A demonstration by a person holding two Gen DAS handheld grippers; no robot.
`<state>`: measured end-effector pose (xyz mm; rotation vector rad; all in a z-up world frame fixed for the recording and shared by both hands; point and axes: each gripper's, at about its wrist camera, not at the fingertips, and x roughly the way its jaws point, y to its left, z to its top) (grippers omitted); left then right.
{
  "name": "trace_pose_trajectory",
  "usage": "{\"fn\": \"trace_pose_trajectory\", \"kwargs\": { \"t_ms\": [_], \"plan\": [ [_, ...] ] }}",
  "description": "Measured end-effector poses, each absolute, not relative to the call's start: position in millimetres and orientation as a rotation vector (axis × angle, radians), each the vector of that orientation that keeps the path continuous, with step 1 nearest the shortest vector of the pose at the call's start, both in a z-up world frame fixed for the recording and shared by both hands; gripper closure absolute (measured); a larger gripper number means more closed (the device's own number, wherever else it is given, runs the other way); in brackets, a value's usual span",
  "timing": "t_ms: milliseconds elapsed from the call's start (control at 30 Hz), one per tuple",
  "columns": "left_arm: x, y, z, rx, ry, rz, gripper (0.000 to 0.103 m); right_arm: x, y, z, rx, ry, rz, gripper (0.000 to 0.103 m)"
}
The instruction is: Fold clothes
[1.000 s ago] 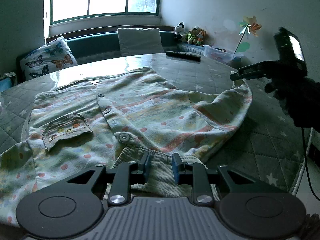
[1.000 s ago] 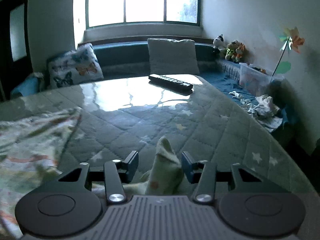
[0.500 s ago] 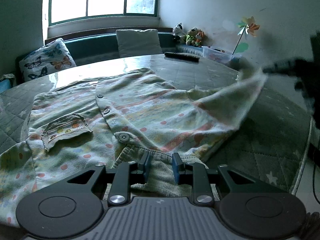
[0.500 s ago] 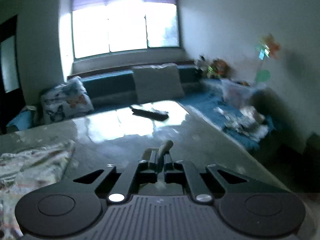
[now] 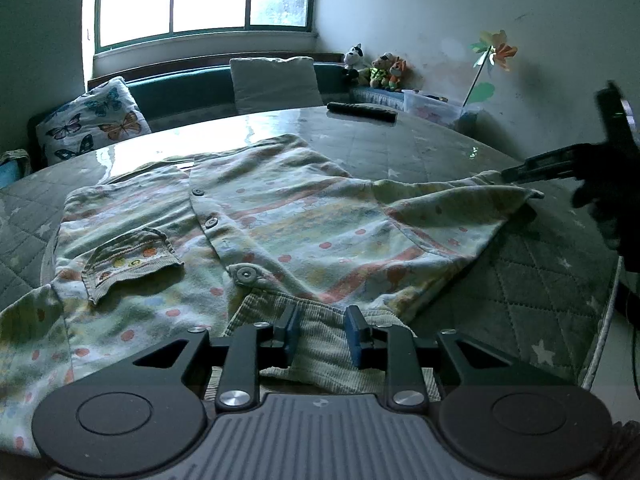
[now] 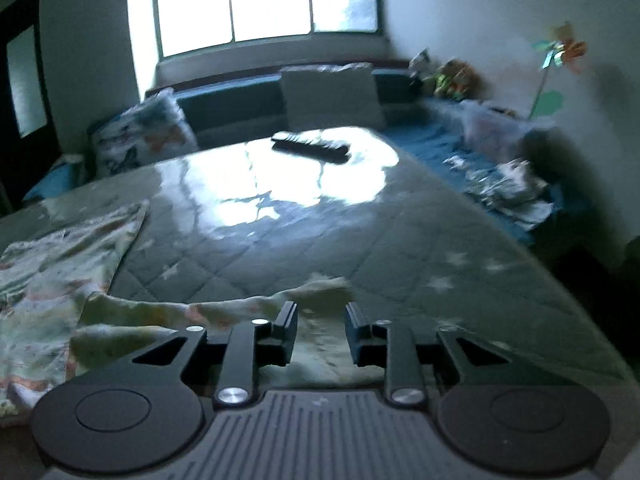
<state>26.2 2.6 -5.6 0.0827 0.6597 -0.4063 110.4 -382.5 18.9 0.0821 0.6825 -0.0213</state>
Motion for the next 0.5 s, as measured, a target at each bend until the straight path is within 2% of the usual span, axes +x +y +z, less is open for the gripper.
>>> {"fn": "trace_pose_trajectory", "kwargs": {
  "t_ms": [133,500],
  "plan": [
    [26.2,2.9,-5.6,0.087,0.660,-0.410,0.075,133.7,-376.8,7.4,0.079,0.731,-0.015,0.076],
    [24.7,3.2,-6.9,0.096,0.653,-0.421,0.072,182.4,-369.0,0.0,0.024,0.696,-0.034,0.070]
  ]
}}
